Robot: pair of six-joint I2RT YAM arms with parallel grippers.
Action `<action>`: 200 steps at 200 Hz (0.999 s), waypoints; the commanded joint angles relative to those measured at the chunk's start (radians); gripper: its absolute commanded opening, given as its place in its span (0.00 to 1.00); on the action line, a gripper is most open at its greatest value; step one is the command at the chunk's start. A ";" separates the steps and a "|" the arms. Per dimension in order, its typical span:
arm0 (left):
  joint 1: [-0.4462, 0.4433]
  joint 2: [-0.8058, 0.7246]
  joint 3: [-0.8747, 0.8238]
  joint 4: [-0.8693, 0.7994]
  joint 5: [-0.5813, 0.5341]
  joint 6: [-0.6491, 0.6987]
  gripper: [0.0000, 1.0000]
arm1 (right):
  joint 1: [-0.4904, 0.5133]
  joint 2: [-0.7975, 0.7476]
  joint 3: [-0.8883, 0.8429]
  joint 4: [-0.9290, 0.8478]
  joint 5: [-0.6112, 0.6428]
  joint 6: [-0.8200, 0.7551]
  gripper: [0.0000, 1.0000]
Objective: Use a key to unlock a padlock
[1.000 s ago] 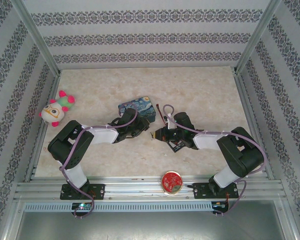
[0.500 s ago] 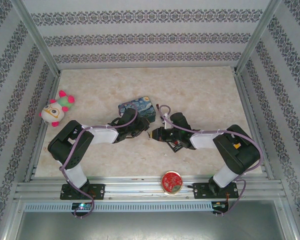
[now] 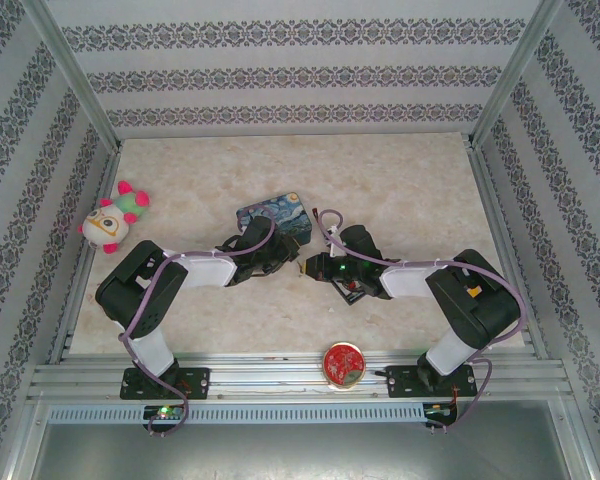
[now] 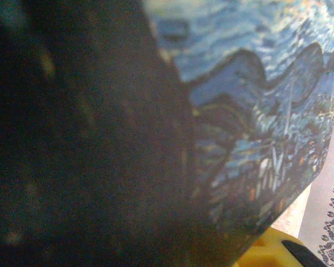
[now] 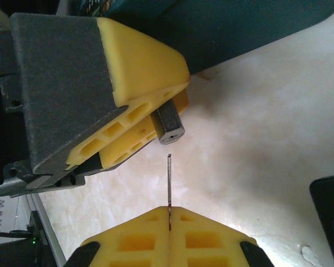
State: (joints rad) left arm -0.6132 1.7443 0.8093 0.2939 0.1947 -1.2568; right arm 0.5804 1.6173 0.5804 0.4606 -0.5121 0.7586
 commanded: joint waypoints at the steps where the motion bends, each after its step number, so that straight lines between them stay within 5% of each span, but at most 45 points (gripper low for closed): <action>1: 0.007 0.014 0.023 -0.007 0.039 -0.009 0.04 | 0.002 0.001 0.016 0.005 0.028 -0.021 0.00; 200: 0.007 0.034 0.020 0.016 0.061 -0.025 0.04 | 0.014 0.044 0.068 0.001 0.071 -0.025 0.00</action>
State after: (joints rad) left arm -0.6128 1.7592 0.8234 0.2993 0.2028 -1.2568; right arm 0.5808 1.6524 0.6201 0.4526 -0.4793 0.7517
